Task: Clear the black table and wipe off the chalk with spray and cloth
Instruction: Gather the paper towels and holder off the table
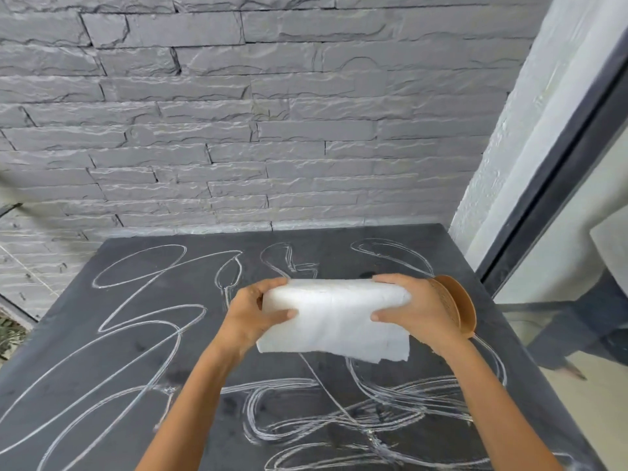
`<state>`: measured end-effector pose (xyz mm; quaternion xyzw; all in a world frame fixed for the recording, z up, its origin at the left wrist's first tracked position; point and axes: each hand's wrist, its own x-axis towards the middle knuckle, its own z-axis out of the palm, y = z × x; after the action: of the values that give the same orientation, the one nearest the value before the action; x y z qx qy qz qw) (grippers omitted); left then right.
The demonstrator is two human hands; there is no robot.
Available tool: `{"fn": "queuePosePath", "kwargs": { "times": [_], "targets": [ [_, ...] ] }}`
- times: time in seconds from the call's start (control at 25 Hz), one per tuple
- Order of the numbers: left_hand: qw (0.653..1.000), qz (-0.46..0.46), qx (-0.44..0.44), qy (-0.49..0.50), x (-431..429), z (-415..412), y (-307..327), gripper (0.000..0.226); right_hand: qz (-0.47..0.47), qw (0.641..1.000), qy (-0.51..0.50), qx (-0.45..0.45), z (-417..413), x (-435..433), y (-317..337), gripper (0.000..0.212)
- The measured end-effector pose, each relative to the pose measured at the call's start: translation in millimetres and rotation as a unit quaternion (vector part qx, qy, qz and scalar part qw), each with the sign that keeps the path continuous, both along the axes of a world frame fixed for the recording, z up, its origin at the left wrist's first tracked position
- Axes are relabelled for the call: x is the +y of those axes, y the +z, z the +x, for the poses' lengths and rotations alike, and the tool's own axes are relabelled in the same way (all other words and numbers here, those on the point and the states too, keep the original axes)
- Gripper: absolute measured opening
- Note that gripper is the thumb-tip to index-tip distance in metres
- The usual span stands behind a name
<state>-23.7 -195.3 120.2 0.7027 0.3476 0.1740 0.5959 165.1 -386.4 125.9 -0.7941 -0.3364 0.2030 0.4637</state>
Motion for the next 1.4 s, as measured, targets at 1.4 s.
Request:
{"fn": "queuePosePath", "kwargs": {
  "times": [1.4],
  "targets": [
    [0.952, -0.227, -0.01, -0.204, -54, 294, -16, 0.032, 0.178, 0.897, -0.384, 0.125, 128, -124, -37, 0.031]
  ]
}}
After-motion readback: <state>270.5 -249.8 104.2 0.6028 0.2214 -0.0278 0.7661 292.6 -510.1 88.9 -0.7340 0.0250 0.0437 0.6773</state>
